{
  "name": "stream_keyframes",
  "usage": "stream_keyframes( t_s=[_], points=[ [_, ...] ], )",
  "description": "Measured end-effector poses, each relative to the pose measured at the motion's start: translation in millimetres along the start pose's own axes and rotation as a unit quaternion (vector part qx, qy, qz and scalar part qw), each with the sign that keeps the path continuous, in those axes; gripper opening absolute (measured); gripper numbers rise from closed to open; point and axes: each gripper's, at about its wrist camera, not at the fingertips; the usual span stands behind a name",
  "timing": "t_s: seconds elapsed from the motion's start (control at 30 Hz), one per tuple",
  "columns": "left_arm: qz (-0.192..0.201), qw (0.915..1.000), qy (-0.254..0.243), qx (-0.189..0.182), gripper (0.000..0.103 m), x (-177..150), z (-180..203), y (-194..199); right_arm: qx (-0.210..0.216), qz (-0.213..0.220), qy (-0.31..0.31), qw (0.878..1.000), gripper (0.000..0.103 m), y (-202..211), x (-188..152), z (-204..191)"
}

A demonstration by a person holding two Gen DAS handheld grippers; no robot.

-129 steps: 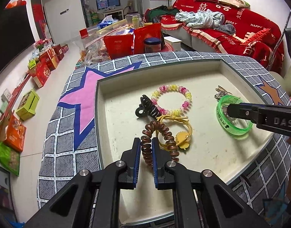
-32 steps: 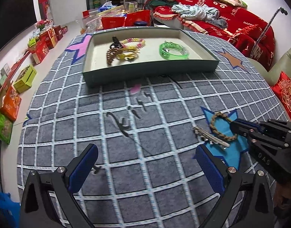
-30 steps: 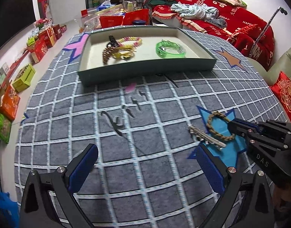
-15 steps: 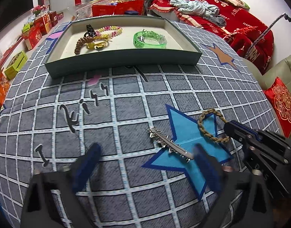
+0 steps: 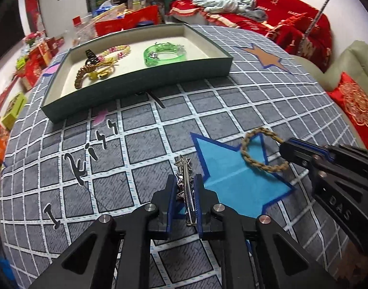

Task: Organize jewelry
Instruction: 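Grasp the silver hair clip with the left tool while the right tool grasps the braided rope bracelet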

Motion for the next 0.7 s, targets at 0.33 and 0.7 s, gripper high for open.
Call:
stream_keyframes(
  t_s=[0.33, 0.7],
  points=[
    [0.012, 0.9988, 0.008, -0.048, 0.030, -9, -25, 20, 0.010, 0.010, -0.006, 1.000, 0.007, 9, 4, -6],
    [0.026, 0.9984, -0.002, -0.051, 0.030, -5, -31, 38, 0.019, 0.019, -0.011, 1.000, 0.007, 20, 13, -9]
  ],
)
Point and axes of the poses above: each gripper's, at about its wrist camera, not at the fingertips, and y roughly against the way its jaws point, z to its right, x to its top, and after that the axes turned 10 degrees about -x, right-handed
